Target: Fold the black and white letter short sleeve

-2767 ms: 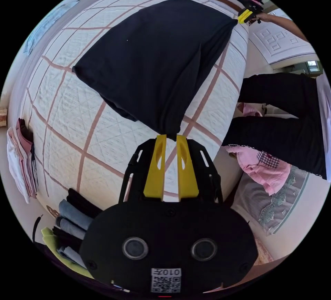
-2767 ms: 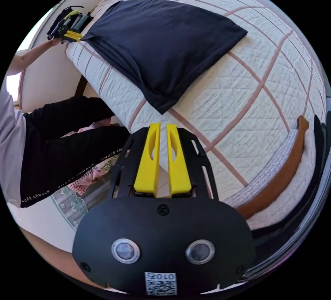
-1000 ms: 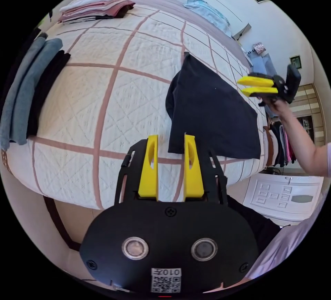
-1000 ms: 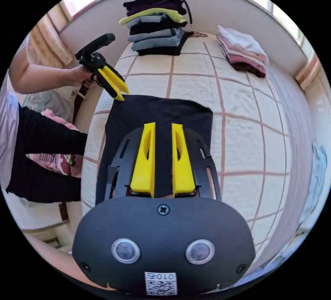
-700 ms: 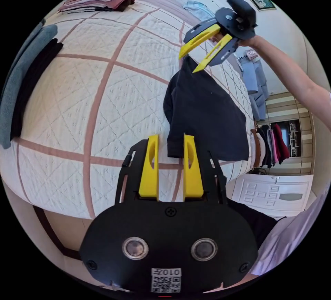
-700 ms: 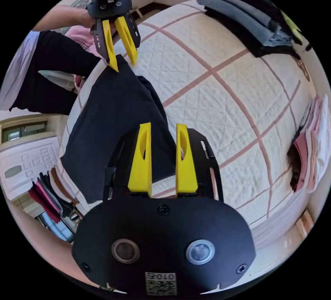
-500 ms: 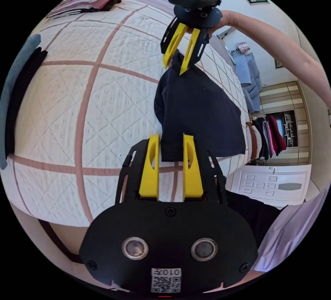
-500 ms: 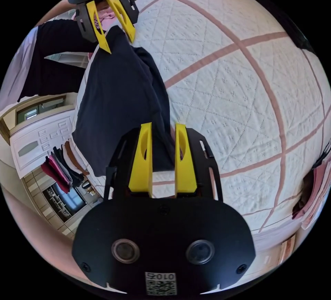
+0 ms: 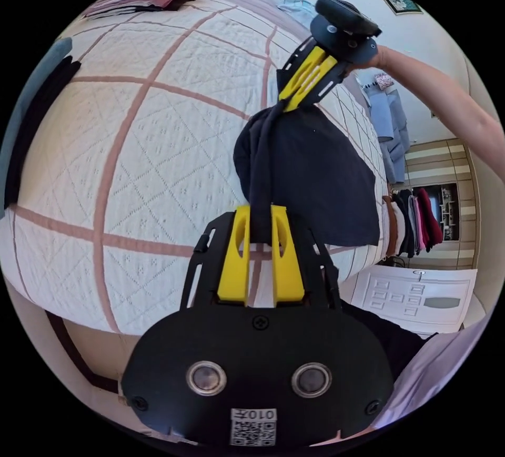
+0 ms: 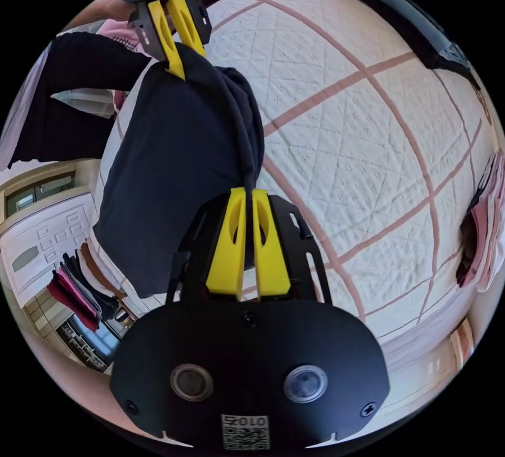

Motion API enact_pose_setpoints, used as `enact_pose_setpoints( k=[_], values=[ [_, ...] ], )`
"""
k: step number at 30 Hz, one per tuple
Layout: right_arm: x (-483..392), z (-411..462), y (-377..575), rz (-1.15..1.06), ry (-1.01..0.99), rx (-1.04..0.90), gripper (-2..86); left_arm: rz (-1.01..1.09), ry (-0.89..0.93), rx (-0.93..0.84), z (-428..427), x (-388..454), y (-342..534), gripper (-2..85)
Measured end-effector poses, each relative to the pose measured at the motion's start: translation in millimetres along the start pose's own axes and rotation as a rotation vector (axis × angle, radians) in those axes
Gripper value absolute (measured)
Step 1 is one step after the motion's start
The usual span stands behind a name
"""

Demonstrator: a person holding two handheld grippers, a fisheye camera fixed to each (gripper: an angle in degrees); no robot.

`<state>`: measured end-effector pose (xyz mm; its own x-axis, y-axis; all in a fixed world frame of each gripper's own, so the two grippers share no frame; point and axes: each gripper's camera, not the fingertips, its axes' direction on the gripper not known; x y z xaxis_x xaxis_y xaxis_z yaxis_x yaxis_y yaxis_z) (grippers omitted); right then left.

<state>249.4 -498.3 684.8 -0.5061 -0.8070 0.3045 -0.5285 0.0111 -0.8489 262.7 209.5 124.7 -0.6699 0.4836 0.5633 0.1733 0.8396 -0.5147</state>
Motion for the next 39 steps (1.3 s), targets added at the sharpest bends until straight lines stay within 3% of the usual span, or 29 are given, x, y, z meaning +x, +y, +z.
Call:
enact_pose_setpoints(
  k=[6, 12, 17, 23, 29, 39],
  values=[
    [-41, -39, 47, 0.078, 0.1, 0.13, 2.2, 0.026, -0.033, 0.089, -9, 58, 16, 4.1],
    [-141, -64, 132, 0.093, 0.216, 0.182, 2.4, 0.384, -0.348, 0.09, -15, 258, 32, 3.0],
    [-248, -40, 219, 0.159, 0.252, 0.173, 2.7, 0.649, -0.412, 0.052, 65, 441, 52, 2.7],
    [-351, 49, 284, 0.267, 0.217, 0.149, 2.9, 0.8, -0.46, -0.089, 205, 578, 73, 2.7],
    [-408, 105, 306, 0.305, 0.217, 0.193, 2.8, 0.94, -0.597, -0.272, 309, 650, 102, 2.9],
    [-445, 141, 346, 0.366, 0.252, 0.262, 2.6, 1.012, -0.734, -0.41, 378, 716, 109, 3.5]
  ],
)
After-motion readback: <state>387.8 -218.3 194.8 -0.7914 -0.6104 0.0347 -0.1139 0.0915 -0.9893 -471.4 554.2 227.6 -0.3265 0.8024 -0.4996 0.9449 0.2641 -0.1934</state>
